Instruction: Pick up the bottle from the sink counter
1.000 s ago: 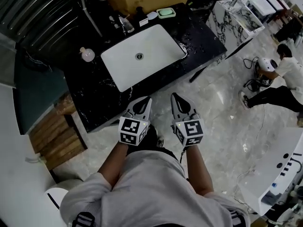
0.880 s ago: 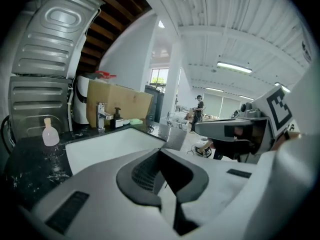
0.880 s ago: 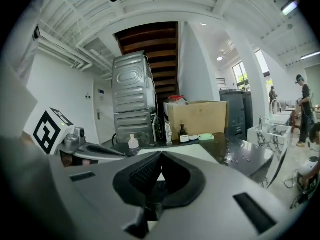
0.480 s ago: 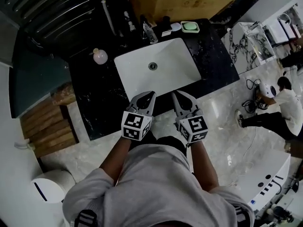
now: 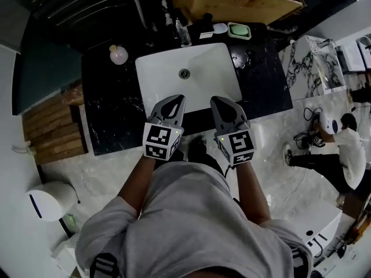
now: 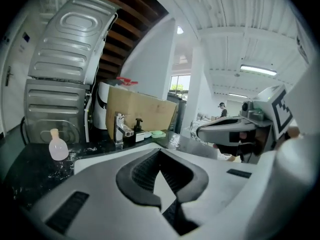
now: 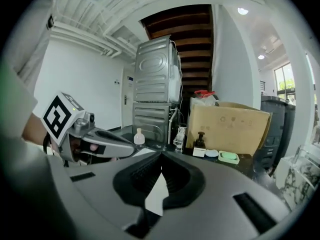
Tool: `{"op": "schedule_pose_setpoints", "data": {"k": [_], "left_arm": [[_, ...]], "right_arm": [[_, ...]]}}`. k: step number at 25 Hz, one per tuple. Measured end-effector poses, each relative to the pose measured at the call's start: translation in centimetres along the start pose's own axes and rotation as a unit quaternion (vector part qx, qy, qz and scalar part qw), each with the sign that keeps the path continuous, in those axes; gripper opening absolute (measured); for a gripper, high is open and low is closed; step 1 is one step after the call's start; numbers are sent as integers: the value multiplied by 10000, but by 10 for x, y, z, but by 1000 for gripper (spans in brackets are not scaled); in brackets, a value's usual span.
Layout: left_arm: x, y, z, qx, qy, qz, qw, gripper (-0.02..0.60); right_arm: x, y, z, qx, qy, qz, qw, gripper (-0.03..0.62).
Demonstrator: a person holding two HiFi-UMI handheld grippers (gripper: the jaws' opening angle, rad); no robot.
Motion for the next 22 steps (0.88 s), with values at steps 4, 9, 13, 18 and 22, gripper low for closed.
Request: {"op": "schedule_pose_setpoints", "data": {"k": [4,9,13,18,22], "left_arm": [[-6,-8,17,183,-569,57,9982,14],[-15,-10,36,291,-902,-57,9955,14],[-17,6,41,469,-1132,-425,9916,12],[-28,10,28,677,-1114,-505,9902,14],[-44,2,17,689,-918,-373,9927,12]], "right_arm": [[0,-4,23,241,-471,237,9983,9],[-6,6,35,222,-1020,411,9937,9],[-12,24,38,-19,-1271,254,9916,9],[-22,25,41,-54,-1285,96,9917,9],[-33,27,46,-261,-1211,-93,9923,9]]}}
Point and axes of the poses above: the fingertips, and each gripper's own axes: x backward along the fingers, z to its right, y out of its underside, the point moved 9 cm from there along x, backward along the fingers, and after that the axes turned 14 degrees about -z, right-handed, at the moved point
